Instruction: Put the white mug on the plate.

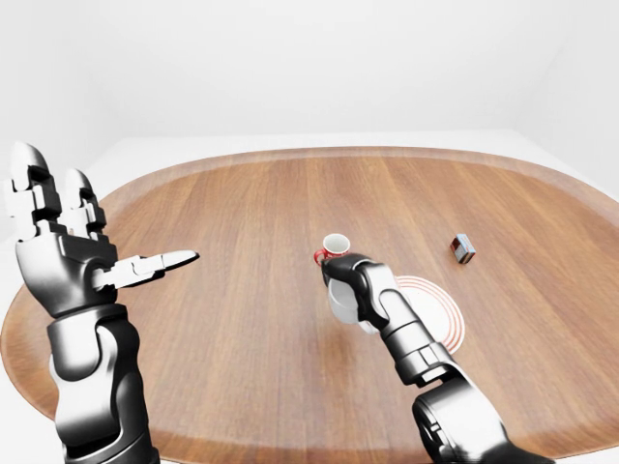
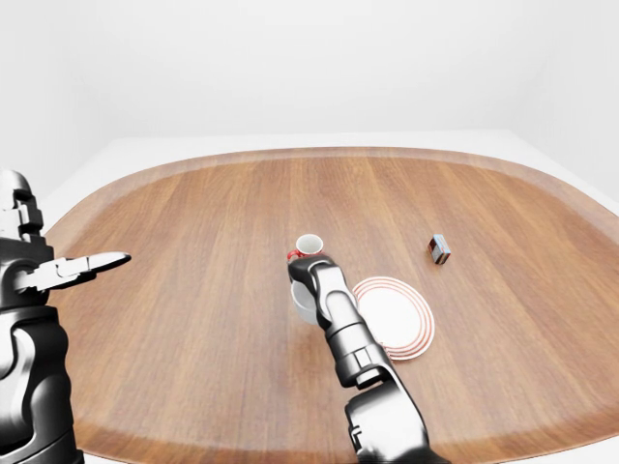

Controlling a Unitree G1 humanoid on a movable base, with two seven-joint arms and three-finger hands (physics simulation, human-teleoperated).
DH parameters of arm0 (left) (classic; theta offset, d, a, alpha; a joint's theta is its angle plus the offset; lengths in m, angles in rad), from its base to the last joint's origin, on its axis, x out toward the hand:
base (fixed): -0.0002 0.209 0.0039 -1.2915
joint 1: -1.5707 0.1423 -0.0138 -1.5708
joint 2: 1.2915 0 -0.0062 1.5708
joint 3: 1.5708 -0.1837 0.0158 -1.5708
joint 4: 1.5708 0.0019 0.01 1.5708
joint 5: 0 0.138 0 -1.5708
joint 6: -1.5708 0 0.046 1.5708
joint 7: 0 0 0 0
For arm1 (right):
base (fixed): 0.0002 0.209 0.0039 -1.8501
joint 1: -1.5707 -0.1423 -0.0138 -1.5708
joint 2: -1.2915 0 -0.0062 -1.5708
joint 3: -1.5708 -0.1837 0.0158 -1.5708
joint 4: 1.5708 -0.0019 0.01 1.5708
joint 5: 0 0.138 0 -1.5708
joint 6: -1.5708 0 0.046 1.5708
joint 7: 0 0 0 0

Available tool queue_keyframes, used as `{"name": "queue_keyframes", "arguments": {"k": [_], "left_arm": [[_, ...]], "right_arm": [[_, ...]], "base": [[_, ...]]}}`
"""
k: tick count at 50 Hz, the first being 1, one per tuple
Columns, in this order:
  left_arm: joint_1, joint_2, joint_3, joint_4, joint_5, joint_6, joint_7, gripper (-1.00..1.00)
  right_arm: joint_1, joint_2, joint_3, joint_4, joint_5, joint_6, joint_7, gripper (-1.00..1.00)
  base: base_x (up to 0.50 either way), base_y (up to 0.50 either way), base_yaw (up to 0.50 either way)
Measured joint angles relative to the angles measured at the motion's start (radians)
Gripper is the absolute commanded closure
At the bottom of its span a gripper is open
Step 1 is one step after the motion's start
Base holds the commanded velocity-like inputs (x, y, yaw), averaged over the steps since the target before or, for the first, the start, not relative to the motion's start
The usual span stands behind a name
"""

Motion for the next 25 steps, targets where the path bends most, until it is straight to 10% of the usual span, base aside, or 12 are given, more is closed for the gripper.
{"name": "queue_keyframes", "arguments": {"k": [25], "left_arm": [[0.000,-0.001,0.000,-0.001,0.004,0.000,-0.001,-1.00]], "right_arm": [[-0.101,-0.391,-0.223,-0.070,0.045,0.000,0.000,1.00]], "base": [[0.00,0.00,0.00]]}}
